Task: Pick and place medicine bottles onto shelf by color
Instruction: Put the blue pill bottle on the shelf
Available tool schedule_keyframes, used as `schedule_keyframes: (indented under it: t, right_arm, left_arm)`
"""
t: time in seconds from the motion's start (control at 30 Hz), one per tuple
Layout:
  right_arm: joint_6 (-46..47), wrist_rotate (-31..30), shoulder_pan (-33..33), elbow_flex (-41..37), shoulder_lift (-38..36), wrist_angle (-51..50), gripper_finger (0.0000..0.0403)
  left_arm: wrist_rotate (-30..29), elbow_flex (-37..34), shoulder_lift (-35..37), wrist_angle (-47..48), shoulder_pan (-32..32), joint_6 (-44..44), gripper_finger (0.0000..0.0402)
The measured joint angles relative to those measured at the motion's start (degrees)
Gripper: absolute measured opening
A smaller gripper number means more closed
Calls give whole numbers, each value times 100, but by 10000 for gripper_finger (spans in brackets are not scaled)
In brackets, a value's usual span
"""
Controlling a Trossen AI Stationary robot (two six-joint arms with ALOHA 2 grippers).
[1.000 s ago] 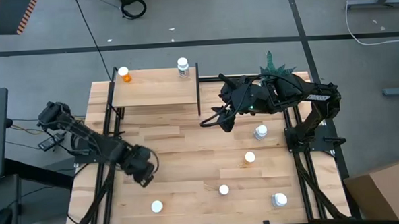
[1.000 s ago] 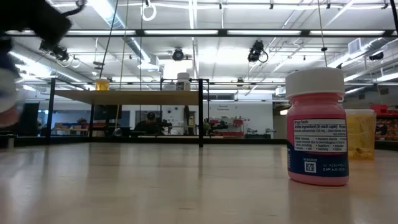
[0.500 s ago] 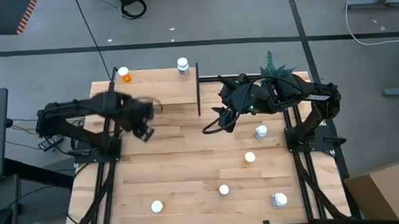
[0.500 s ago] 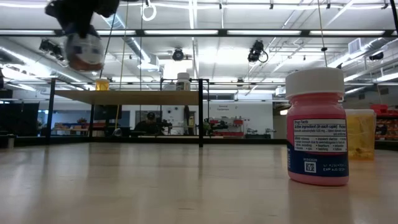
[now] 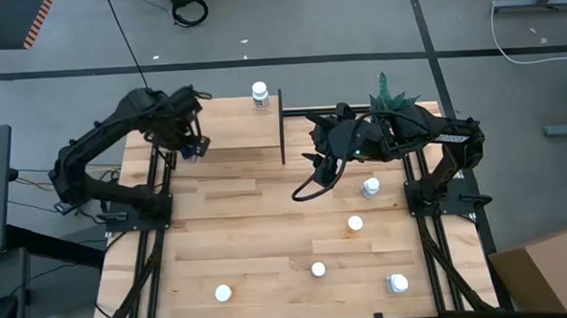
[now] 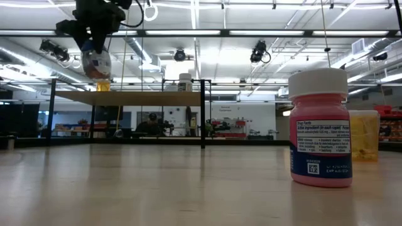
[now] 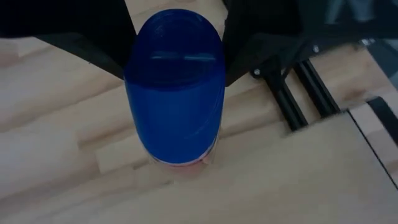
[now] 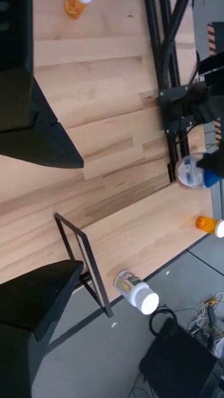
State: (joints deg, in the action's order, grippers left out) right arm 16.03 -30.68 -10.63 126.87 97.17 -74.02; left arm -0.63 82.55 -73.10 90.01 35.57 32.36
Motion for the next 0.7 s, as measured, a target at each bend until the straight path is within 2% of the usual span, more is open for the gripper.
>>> schedule_keyframes:
  t: [0.27,0.47,0.7]
  right_arm:
    - [-166,2,298,0,0,0,261]
    - [-266,2,871,0,0,135,261]
    - [-416,74,1496,0,0,352,261]
  left_arm:
    - [-411,640,0,-8,968,-830,191]
    - [-385,484,-28,11,1511,-1513,202]
    - [-545,332,-230,5,2084,-2045,196]
